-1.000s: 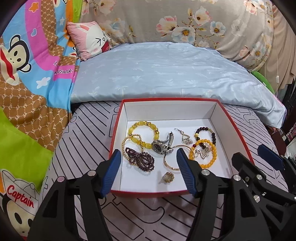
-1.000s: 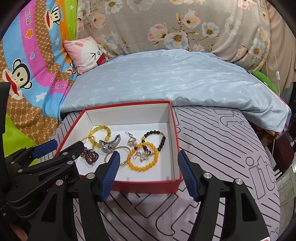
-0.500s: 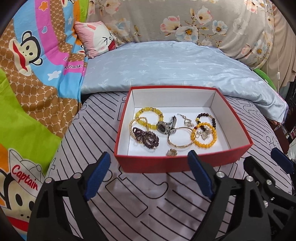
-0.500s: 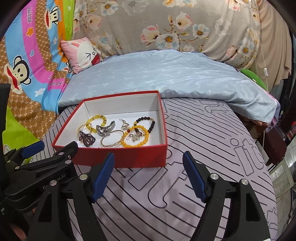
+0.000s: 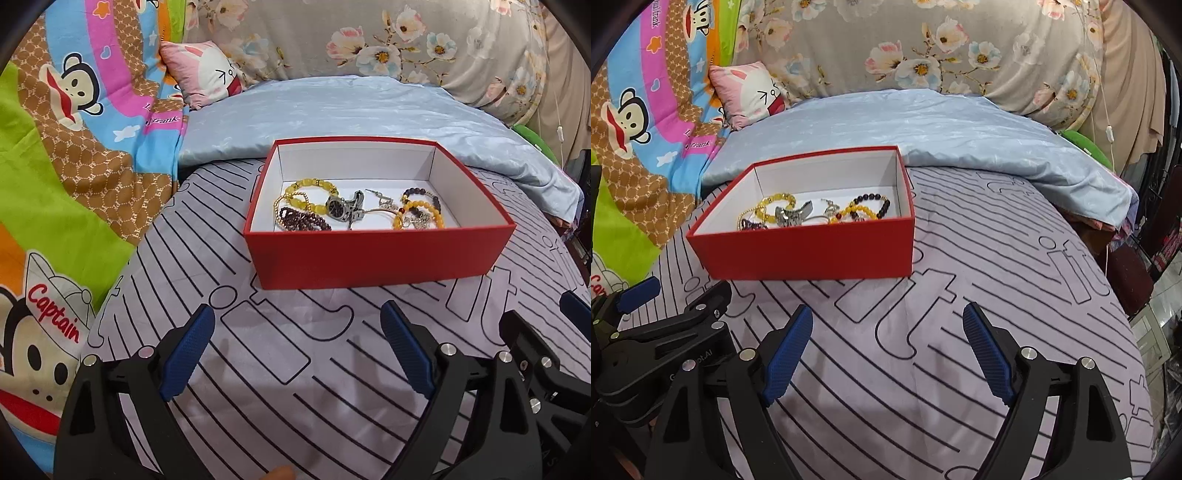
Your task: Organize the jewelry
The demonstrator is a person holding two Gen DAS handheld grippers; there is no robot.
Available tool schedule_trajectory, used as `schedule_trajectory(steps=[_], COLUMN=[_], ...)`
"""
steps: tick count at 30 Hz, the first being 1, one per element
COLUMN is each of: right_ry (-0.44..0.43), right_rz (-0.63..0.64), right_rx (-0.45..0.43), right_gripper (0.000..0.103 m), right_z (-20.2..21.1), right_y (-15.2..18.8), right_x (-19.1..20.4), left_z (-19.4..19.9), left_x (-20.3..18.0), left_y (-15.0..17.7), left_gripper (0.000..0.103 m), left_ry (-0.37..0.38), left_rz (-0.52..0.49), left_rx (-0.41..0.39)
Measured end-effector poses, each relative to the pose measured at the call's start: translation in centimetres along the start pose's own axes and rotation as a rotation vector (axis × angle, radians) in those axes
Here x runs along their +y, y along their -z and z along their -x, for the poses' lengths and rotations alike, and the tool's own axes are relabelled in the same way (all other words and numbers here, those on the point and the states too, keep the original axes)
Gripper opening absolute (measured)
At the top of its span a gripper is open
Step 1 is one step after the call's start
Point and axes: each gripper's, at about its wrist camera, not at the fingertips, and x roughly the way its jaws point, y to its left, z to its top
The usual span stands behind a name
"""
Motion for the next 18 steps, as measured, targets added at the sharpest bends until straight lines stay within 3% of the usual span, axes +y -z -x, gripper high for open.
schedule_trajectory(steps=[18], right_ry=[0.001], right_rz=[0.023], right_rx=[0.006], right_gripper=[0.083], right_z=[-0.7], right_y=[2.7], right_x=[0.6], left_z=[-1.1], left_x=[0.0], left_y=[2.9], left_gripper=[0.090], left_ry=[-0.040], left_rz=[0.000], left_rx=[0.013])
